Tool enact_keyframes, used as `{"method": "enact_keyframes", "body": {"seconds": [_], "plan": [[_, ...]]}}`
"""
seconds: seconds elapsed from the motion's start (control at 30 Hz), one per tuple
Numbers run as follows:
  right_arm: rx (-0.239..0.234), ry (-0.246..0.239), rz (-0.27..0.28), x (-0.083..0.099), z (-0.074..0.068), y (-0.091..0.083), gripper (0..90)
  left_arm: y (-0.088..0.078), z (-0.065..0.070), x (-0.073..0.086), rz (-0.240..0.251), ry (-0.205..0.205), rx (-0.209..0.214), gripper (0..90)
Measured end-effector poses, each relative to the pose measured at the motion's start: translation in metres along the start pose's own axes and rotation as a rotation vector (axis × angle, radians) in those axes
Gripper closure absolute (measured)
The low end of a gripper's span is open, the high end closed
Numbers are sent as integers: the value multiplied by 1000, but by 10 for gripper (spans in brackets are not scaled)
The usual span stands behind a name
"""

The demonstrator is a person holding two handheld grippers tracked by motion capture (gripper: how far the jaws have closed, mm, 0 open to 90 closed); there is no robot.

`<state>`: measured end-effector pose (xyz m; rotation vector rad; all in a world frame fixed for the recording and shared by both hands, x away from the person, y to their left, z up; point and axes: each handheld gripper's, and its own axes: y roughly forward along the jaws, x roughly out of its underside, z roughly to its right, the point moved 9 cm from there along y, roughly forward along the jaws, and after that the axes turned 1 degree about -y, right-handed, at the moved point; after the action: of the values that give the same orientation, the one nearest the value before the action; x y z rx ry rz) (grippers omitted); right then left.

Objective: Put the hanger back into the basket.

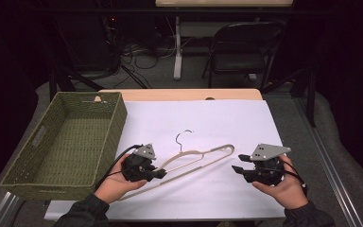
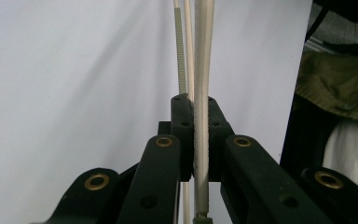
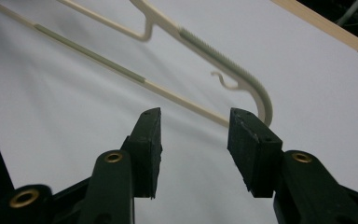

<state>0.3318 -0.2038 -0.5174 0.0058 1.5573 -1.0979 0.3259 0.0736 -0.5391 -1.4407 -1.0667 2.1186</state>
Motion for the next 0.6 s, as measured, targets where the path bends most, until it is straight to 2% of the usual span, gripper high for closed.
{"method": "enact_keyframes", "body": {"seconds": [0.07,0.27,0.37,0.57,0.6], "plan": [[7,20,-5,4,4,0,546,-6,1,-3,13,-7,4,871],[27,69,-10,15,16,2,540,-29,2,-8,48,-50,-29,870],[33,95,-4,18,20,4,531,-46,1,-8,65,-70,-55,870],[30,112,-27,26,23,8,508,-86,-4,-7,89,-86,-115,870],[34,118,-18,26,24,10,504,-93,-6,-6,96,-88,-126,870]]}}
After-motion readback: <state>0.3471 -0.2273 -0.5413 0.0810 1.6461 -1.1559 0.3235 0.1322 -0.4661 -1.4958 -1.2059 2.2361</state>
